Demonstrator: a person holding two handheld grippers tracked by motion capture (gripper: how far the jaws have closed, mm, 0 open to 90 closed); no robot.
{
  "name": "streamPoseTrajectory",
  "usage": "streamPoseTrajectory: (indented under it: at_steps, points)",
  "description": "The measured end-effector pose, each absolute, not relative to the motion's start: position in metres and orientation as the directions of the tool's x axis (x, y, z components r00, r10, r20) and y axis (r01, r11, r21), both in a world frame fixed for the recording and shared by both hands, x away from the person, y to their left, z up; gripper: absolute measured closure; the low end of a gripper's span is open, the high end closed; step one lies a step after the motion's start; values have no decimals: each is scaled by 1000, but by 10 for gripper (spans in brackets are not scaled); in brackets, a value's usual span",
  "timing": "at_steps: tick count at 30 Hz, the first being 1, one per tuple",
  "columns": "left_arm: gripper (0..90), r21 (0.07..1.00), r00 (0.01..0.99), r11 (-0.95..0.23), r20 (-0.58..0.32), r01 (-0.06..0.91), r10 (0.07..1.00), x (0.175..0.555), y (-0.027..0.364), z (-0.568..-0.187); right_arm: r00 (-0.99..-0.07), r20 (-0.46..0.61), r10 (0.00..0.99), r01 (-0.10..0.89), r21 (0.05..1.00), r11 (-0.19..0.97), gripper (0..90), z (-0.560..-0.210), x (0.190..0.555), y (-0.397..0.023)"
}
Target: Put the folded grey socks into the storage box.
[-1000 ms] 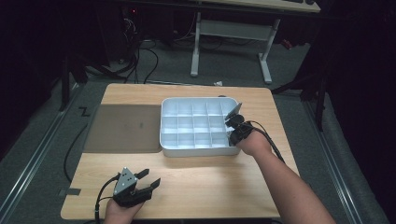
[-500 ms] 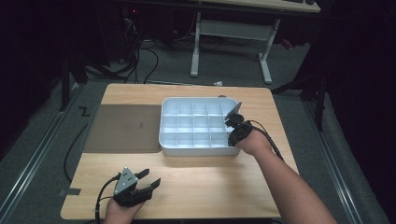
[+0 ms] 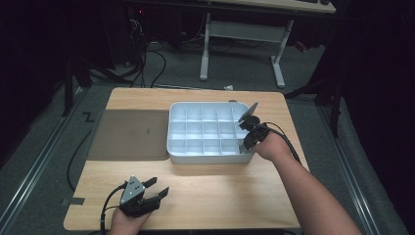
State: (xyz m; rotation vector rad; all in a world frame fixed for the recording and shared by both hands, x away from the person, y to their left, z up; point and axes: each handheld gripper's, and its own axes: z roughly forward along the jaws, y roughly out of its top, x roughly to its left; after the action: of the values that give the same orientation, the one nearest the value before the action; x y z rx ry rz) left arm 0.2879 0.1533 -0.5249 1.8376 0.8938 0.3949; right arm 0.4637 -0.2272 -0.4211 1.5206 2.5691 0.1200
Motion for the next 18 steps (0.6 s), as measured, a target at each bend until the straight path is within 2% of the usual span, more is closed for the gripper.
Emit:
streamPoseTrajectory:
  at_steps: [1, 4, 13, 18]
  points:
    - [408, 892, 671, -211, -127, 399, 730, 288, 153, -525, -472, -95, 876, 865, 140, 482, 838, -421, 461, -227]
    - [409, 892, 673, -215, -125, 399, 729, 288, 153, -525, -478, -109, 871, 862, 131, 490, 897, -421, 458, -228]
    - [409, 892, 670, -212, -126, 399, 732, 287, 154, -525, -467, -95, 879, 878, 69, 474, 900, -445, 461, -226]
    - [409, 891, 669, -211, -128, 401, 733, 288, 154, -526, -495, -96, 863, 865, 41, 501, 900, -453, 465, -224]
